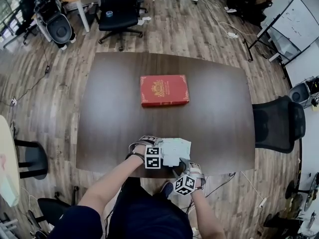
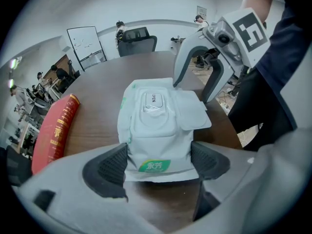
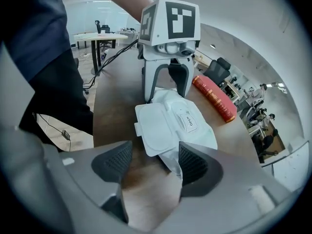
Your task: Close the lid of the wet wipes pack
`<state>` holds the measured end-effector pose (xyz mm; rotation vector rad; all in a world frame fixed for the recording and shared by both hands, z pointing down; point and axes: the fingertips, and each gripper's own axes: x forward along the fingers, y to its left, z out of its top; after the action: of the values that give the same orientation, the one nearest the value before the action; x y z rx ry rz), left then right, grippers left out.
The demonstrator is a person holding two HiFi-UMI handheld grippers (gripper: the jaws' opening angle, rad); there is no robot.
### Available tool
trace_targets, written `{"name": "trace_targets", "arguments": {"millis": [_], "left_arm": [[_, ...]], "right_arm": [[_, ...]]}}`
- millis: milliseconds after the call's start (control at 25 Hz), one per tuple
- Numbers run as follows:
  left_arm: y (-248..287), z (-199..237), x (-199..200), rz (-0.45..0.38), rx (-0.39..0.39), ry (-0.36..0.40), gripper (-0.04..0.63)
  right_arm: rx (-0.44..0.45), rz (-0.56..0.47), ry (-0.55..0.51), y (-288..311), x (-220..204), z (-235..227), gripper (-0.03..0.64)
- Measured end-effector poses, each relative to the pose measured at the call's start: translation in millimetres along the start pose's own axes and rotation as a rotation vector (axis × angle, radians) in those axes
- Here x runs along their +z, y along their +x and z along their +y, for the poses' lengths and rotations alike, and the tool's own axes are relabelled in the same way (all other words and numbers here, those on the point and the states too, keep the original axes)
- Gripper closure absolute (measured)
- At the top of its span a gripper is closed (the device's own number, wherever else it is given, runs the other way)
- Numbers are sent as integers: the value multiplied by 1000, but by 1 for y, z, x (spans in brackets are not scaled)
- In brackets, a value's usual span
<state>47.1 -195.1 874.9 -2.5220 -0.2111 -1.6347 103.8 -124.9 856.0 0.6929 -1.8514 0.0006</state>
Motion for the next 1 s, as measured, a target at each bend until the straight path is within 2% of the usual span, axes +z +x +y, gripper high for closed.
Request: {"name": "trace_targets", "arguments": {"millis": [160,320,560,1000], "left_arm": [[1,2,-1,1,2,-1,192],[3,1,-1,3,-5,1,192],[2,1,0,7,-6,1,193],[3,0,-1,15,-9,0,195]], "right_arm": [[-24,6,-11,5,0,-3,314],[-67,6,-2,6,0,-9,377],[-63,-1,15,2,2,-10,382],[-128,-103,204,-25,11,-30,402]]}}
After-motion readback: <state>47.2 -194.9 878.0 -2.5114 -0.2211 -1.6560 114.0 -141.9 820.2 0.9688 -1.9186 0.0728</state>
